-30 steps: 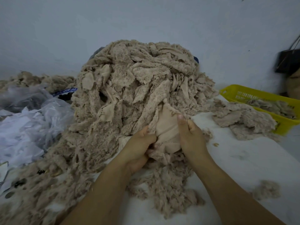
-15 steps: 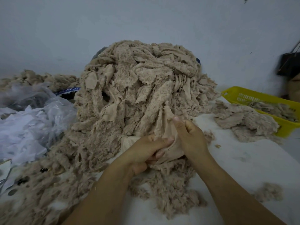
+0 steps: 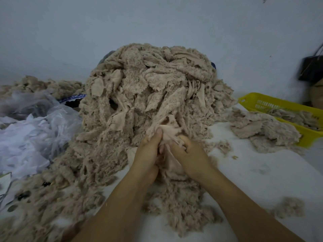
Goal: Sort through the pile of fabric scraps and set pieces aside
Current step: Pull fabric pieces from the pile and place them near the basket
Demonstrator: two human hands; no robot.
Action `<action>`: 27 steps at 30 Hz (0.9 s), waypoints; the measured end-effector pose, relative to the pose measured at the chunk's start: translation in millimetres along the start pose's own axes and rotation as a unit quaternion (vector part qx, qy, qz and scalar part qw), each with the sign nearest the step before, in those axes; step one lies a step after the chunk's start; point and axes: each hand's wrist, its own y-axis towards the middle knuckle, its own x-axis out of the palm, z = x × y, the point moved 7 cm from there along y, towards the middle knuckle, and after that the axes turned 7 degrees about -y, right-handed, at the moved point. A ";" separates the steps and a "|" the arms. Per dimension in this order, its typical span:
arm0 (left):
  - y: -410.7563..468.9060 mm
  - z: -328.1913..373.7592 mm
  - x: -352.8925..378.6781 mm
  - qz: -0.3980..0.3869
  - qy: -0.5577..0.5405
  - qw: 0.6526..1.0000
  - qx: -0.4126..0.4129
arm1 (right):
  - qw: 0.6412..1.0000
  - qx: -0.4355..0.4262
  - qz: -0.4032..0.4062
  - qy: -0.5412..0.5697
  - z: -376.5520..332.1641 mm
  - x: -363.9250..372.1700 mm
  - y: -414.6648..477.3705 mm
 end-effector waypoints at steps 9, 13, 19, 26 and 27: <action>8.1 8.9 -8.9 -0.046 -0.252 0.965 -0.048 | 0.974 0.135 0.178 0.036 39.4 -44.1 4.8; 4.4 9.0 2.3 -0.104 -0.216 0.969 -0.054 | 0.966 0.144 0.205 0.056 48.6 -53.2 2.7; -0.2 5.5 8.5 -0.106 -0.158 0.980 -0.055 | 0.973 0.063 0.215 0.054 28.9 -53.7 1.5; -10.0 3.2 20.9 -0.144 -0.119 0.980 -0.068 | 0.992 0.018 0.117 0.048 6.8 -37.8 -2.4; -11.1 2.5 21.9 -0.148 -0.111 0.980 -0.069 | 0.998 0.005 0.063 0.023 2.4 -25.3 -2.0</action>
